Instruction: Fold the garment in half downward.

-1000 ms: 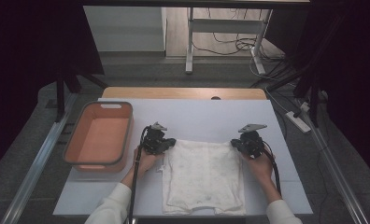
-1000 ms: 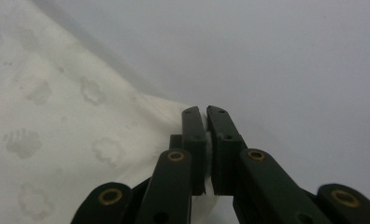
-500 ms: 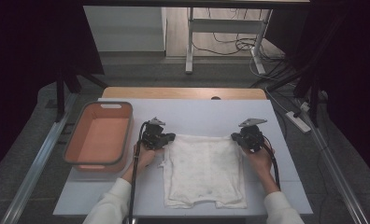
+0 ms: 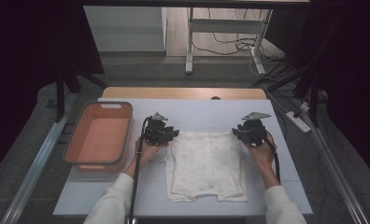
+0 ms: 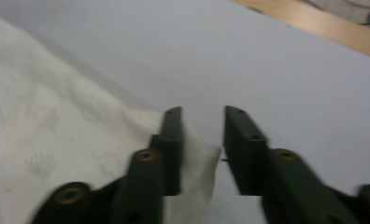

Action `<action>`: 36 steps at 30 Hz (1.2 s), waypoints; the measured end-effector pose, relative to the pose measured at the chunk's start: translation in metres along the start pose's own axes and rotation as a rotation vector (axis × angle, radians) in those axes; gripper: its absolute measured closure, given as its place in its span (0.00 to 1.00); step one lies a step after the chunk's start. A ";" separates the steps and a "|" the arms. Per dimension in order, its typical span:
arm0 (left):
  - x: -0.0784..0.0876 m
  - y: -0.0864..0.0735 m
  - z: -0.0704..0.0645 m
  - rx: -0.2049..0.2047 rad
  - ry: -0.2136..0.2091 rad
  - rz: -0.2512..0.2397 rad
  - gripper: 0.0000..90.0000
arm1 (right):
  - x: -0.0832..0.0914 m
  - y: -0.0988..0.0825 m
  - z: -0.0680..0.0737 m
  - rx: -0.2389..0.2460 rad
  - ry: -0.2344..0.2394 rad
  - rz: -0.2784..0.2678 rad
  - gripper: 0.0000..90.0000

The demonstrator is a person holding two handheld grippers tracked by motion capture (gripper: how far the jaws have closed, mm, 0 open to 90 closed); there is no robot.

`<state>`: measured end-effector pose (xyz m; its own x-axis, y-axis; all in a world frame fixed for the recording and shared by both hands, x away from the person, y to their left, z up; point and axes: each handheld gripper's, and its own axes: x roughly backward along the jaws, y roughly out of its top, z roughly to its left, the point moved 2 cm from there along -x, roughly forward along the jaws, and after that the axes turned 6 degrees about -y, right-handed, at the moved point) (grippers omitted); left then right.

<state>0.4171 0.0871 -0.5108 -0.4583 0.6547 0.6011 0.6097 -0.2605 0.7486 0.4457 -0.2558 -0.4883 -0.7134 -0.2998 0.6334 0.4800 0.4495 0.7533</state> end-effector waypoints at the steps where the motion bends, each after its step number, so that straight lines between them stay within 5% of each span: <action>1: 0.003 0.000 0.000 0.002 -0.002 -0.005 0.57 | 0.003 0.001 0.000 -0.010 -0.003 -0.016 0.62; 5: 0.014 -0.001 -0.003 0.000 -0.004 -0.008 0.43 | 0.019 0.002 0.005 -0.035 0.026 -0.068 0.50; 10: 0.026 -0.003 -0.008 -0.004 -0.011 -0.022 0.39 | 0.037 -0.002 0.018 -0.031 0.061 -0.108 0.43; 26: 0.030 -0.010 -0.027 -0.053 -0.039 -0.011 0.38 | 0.072 -0.019 0.070 0.044 0.182 -0.151 0.41; 36: 0.030 -0.012 -0.025 -0.044 -0.037 0.001 0.38 | 0.080 -0.022 0.112 0.114 0.269 -0.150 0.41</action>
<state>0.3798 0.0919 -0.4952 -0.4328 0.6802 0.5916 0.5808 -0.2915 0.7601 0.3205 -0.1960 -0.4740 -0.6042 -0.5742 0.5525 0.3084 0.4707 0.8266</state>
